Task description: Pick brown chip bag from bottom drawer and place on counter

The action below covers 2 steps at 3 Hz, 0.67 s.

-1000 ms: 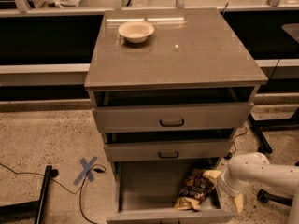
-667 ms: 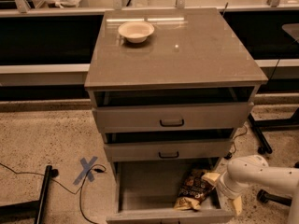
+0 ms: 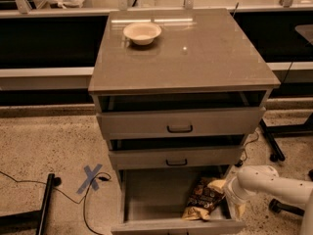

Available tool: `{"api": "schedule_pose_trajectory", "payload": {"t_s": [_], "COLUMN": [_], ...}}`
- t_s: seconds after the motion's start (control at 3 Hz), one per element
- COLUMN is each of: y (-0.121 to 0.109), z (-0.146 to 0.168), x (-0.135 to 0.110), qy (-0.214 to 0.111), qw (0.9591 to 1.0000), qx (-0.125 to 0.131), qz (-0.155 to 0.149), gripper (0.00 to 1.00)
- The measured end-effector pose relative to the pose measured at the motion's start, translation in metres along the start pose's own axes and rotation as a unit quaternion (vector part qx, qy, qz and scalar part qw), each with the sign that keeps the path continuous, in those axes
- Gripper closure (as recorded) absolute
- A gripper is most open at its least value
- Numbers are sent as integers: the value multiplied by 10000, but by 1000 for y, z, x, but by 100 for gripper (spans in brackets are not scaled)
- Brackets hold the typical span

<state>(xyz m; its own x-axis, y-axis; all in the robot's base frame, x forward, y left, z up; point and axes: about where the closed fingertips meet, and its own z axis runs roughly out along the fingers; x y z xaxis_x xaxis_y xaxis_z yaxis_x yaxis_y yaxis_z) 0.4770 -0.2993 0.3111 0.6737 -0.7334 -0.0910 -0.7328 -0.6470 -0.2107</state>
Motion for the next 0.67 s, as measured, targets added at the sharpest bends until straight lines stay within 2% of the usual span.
{"api": "schedule_pose_trajectory", "payload": {"t_s": [0.33, 0.67], "y": [-7, -12], "z": [31, 60], "x": [14, 23], "qy": [-129, -222], "qw": [9996, 9990], "qx": [125, 129], "qz": [-212, -357], "gripper": [15, 15]}}
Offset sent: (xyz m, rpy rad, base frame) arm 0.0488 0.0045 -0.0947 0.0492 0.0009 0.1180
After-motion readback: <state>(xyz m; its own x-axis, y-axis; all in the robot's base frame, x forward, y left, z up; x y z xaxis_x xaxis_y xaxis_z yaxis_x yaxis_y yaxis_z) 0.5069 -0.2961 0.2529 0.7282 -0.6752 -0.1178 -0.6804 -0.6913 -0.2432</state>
